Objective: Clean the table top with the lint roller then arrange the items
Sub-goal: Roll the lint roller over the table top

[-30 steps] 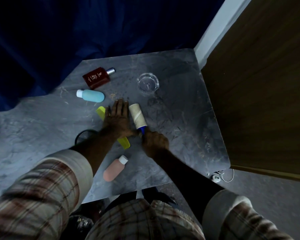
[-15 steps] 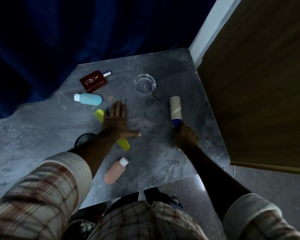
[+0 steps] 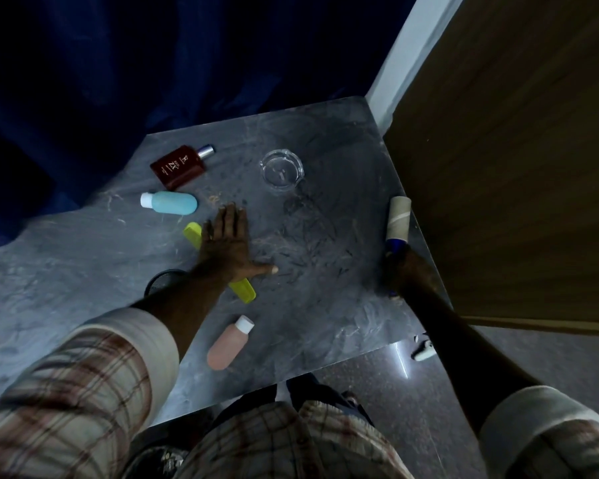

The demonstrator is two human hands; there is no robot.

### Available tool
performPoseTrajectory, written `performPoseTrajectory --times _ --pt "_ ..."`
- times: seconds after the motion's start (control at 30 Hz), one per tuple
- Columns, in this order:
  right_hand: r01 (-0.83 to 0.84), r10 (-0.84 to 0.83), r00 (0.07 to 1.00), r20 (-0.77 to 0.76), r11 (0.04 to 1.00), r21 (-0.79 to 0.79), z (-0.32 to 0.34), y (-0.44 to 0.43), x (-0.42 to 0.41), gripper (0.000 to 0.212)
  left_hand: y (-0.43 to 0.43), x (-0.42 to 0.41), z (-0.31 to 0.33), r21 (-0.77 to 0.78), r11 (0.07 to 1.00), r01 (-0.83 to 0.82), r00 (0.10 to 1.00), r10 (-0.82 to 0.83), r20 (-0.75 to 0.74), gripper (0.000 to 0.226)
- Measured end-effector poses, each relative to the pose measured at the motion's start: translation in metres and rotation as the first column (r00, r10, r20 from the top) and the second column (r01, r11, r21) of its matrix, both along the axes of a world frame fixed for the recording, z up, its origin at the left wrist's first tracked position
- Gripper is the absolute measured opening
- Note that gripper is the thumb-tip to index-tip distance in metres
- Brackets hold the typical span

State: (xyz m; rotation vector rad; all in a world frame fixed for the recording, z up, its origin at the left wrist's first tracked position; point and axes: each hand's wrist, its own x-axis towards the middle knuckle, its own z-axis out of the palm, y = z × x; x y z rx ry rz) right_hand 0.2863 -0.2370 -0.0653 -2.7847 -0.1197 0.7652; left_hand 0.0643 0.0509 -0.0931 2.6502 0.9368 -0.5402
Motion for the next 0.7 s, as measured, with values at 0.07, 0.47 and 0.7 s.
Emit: performPoseTrajectory --times 0.07,0.47,0.7 --pt "-0.036 0.036 0.999 0.013 0.999 -0.005 0.001 0.008 -0.004 0.040 0.000 0.000 0.000 0.000 1.000 -0.004 1.000 0.004 0.003 0.160" --pt "-0.466 0.495 0.837 0.234 0.868 -0.170 0.018 0.079 -0.088 0.030 -0.003 -0.001 0.006 -0.010 1.000 -0.013 1.000 0.013 0.019 0.158" --pt "-0.611 0.621 0.577 0.530 0.759 -0.224 0.001 0.100 -0.134 0.038 -0.004 -0.001 0.008 -0.007 1.000 -0.021 0.999 0.021 0.027 0.157"
